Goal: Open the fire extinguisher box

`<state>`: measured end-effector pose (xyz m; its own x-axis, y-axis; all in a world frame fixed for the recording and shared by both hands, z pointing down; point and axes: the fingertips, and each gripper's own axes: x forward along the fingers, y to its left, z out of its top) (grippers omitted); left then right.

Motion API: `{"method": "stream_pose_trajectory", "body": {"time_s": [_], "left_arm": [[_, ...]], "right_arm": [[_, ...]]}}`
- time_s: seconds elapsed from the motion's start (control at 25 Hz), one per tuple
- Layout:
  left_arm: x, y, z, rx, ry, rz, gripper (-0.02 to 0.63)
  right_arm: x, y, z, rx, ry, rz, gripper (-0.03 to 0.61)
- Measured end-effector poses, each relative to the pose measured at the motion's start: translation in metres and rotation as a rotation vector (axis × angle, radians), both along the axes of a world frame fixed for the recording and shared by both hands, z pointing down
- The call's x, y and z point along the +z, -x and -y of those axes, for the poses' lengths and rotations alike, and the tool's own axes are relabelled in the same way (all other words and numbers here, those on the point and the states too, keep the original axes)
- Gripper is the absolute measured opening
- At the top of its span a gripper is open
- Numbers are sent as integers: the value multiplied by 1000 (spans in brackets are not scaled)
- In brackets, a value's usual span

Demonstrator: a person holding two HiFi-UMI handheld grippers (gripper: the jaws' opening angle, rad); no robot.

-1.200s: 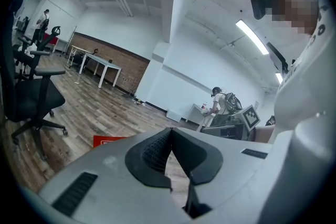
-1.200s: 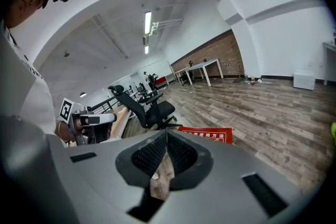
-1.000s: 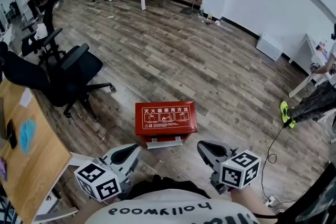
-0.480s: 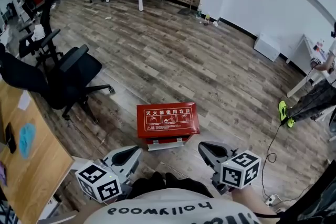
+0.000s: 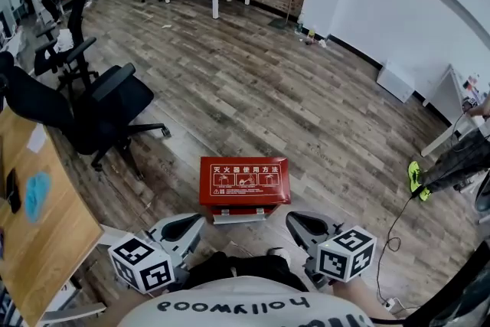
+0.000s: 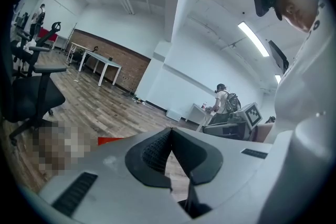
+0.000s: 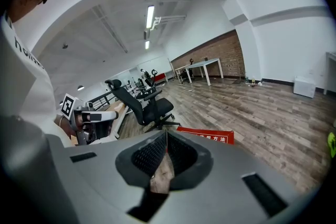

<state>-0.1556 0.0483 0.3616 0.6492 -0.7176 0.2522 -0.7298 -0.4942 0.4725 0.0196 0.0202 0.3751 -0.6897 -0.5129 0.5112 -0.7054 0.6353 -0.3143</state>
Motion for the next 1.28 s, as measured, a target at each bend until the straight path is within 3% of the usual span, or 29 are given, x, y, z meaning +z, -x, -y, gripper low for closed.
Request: {"method": "stream_pose_trajectory", "body": {"time_s": [0.2,0.72,1.28], "left_arm": [[0,-13,17,-54,5,-9,6],[-5,-93,57,-116,18,-29,6],[18,-145,68,-281,33,-62,6]], "right_arm": [[-1,-14,17,-48,4,-1,11],[-7,-79,73,-130,19,-8,11],[11,-130,105,-283,31,-40,11]]}}
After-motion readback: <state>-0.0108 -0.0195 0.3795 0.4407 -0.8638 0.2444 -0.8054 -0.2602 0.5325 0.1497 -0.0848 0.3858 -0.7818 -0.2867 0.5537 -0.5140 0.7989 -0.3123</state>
